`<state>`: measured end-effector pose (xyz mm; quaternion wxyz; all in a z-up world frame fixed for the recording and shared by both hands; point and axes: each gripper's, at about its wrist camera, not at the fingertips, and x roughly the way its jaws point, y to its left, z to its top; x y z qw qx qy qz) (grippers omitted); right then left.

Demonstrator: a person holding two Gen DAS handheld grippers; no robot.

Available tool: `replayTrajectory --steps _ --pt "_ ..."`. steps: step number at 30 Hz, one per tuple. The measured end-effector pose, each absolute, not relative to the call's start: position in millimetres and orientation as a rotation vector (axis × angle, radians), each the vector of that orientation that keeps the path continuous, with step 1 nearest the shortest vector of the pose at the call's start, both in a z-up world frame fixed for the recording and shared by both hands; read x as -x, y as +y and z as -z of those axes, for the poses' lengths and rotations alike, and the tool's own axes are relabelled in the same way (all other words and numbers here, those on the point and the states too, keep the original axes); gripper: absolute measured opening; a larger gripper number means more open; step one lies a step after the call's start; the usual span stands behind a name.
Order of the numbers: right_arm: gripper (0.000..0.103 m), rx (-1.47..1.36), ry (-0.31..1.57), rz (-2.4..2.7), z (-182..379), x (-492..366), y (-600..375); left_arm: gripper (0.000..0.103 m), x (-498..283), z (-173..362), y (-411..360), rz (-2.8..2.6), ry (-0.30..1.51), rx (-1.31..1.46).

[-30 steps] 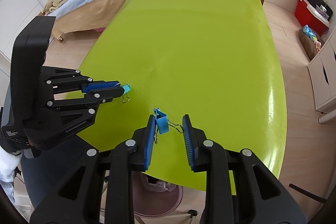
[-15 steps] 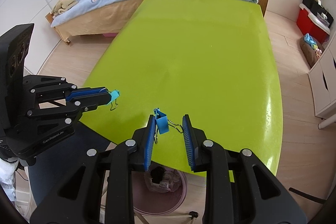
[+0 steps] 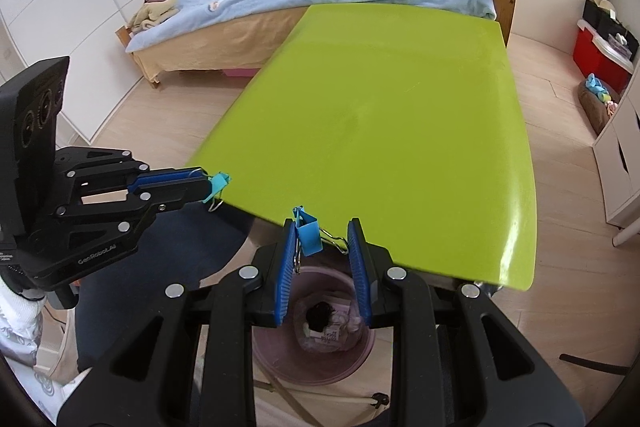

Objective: Collect trash
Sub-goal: 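Carry both clips over the wastebasket and open the right tool to drop its clip, then open the left tool to drop its blue clip into the wastebasket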

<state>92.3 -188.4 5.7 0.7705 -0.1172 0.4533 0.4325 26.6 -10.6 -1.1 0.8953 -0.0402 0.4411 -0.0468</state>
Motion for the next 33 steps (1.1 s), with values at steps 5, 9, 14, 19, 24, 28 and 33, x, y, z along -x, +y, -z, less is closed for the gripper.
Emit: replayTrajectory --steps 5,9,14,19,24,28,33 --pt "0.026 0.254 0.996 -0.968 -2 -67 -200 0.006 -8 5 -15 0.107 0.911 0.113" --pt "0.026 0.259 1.026 -0.989 7 -51 -203 0.006 7 10 -19 0.112 0.913 0.137" --pt "0.026 0.245 1.077 -1.017 24 -41 -205 0.006 18 15 -23 0.124 0.924 0.152" --pt "0.089 0.210 1.094 -1.008 29 -44 -208 0.006 22 15 -24 0.129 0.926 0.153" --pt "0.094 0.179 1.075 -0.971 22 -50 -216 0.006 22 17 -26 0.143 0.932 0.153" --pt "0.098 0.177 1.045 -0.934 15 -52 -222 0.006 24 17 -31 0.161 0.936 0.149" --pt "0.098 0.161 1.011 -0.894 6 -55 -231 0.029 26 16 -37 0.187 0.936 0.151"
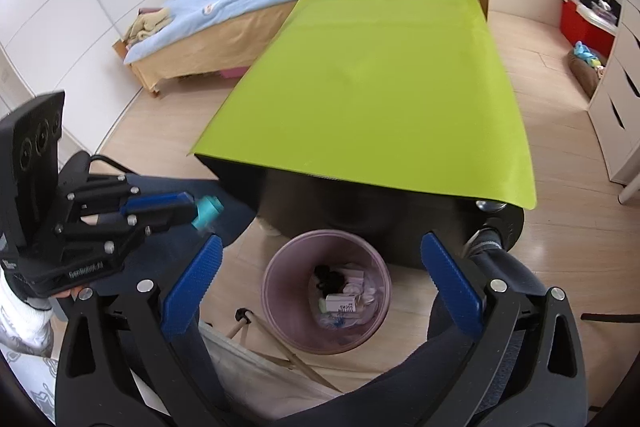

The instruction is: Collect trash

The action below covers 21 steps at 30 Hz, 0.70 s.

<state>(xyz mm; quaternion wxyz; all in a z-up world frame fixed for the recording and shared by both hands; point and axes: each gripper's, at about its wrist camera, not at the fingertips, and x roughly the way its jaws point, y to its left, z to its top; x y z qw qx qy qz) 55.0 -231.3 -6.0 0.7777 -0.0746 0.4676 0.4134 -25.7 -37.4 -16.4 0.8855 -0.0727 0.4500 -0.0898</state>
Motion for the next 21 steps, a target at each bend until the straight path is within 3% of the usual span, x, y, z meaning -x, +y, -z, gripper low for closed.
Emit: replayTrajectory --steps 1,3,4,9,21 --pt "0.099 0.157 1.008 -0.890 5 -56 -233 0.058 26 16 -38 0.191 0.933 0.155" --pt "0.099 0.146 1.003 -0.884 4 -57 -236 0.080 26 17 -38 0.197 0.928 0.169" --pt "0.099 0.144 1.001 -0.882 4 -58 -237 0.087 26 17 -38 0.190 0.929 0.171" --pt "0.100 0.136 0.992 -0.867 5 -59 -241 0.095 25 18 -36 0.158 0.931 0.176" --pt "0.100 0.151 0.978 -0.814 2 -65 -237 0.095 24 9 -27 0.107 0.893 0.185"
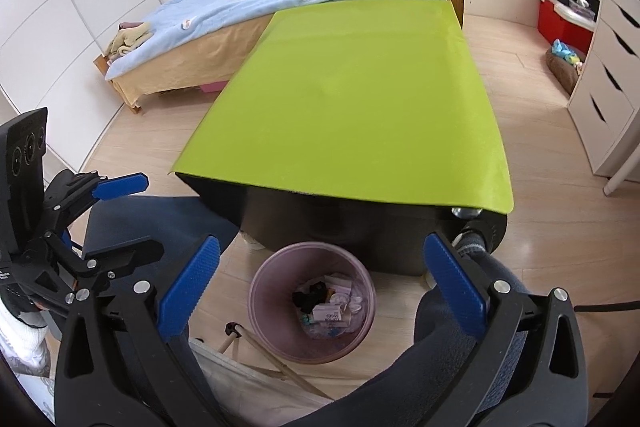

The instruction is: Collect trash

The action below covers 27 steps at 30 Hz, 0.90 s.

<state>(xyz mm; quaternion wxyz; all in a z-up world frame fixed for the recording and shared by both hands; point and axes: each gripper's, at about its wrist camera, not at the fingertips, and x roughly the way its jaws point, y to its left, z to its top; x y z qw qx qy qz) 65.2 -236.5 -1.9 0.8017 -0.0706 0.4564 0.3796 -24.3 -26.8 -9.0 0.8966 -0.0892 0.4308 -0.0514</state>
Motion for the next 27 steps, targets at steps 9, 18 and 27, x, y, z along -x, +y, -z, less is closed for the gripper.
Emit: replayTrajectory --steps 9,18,27 --pt "0.100 0.161 0.905 -0.786 -26 -86 -223 0.095 13 -19 -4 0.036 0.812 0.183" --pt "0.100 0.178 0.821 -0.800 -61 -106 -205 0.097 -7 -48 23 -0.066 0.770 0.152" --pt "0.100 0.185 0.787 -0.815 -77 -118 -194 0.097 -21 -63 34 -0.035 0.751 0.187"
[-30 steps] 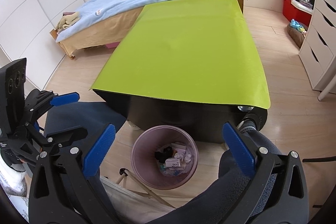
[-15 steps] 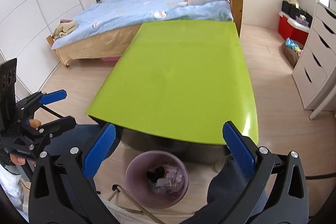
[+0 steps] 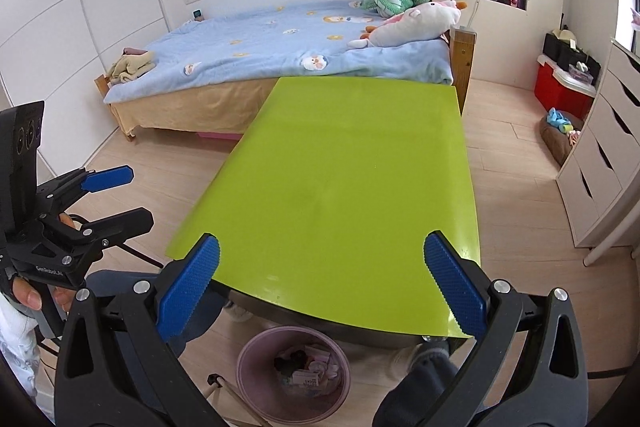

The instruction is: Collect trash

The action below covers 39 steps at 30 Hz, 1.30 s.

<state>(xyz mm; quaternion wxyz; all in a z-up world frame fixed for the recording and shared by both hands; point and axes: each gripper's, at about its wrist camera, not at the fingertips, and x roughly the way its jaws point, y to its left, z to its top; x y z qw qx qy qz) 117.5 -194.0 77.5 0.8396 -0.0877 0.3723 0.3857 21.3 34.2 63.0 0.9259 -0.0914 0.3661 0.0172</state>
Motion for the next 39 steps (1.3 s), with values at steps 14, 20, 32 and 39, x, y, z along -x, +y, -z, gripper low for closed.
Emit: replayTrajectory --steps 14,20,32,39 --pt "0.100 0.198 0.767 -0.804 -82 -114 -196 0.097 -22 -60 30 -0.104 0.778 0.175" --pt "0.100 0.206 0.764 -0.796 -85 -109 -200 0.097 -16 -65 28 -0.111 0.768 0.170" --pt "0.100 0.228 0.736 -0.781 -95 -104 -200 0.097 -12 -72 28 -0.123 0.752 0.178" --pt "0.100 0.238 0.734 -0.783 -95 -102 -197 0.097 -8 -76 28 -0.122 0.747 0.178"
